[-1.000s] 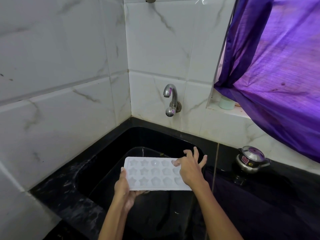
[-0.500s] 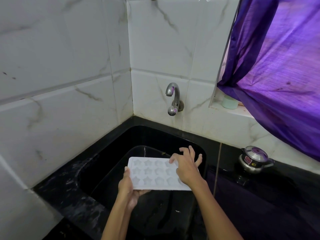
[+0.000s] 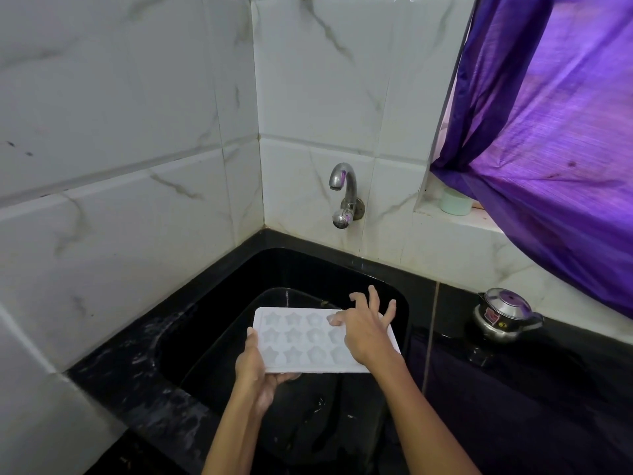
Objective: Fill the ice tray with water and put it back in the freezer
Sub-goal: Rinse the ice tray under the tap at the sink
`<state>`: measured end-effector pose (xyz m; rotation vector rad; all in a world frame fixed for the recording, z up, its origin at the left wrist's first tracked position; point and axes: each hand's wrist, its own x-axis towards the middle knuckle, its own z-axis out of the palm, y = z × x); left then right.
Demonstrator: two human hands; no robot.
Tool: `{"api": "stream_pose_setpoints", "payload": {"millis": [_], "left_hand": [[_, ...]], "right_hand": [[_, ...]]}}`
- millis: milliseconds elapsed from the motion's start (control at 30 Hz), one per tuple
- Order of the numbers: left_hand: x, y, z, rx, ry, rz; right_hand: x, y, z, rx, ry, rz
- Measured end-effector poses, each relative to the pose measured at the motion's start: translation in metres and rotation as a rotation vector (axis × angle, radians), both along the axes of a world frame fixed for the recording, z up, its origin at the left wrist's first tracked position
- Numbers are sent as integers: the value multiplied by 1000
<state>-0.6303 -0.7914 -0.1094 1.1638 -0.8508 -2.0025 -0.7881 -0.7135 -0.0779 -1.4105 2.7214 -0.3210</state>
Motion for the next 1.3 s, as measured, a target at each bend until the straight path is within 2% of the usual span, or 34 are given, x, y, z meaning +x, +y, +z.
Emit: {"api": "stream_pose_setpoints", "payload": {"millis": [1133,1300], "left_hand": [[1,8,0,-15,6,-2],[1,8,2,-12,21,-16]], "right_hand": [[4,6,-3,-12,-80,4],[8,5,0,-102,-78,1]]}}
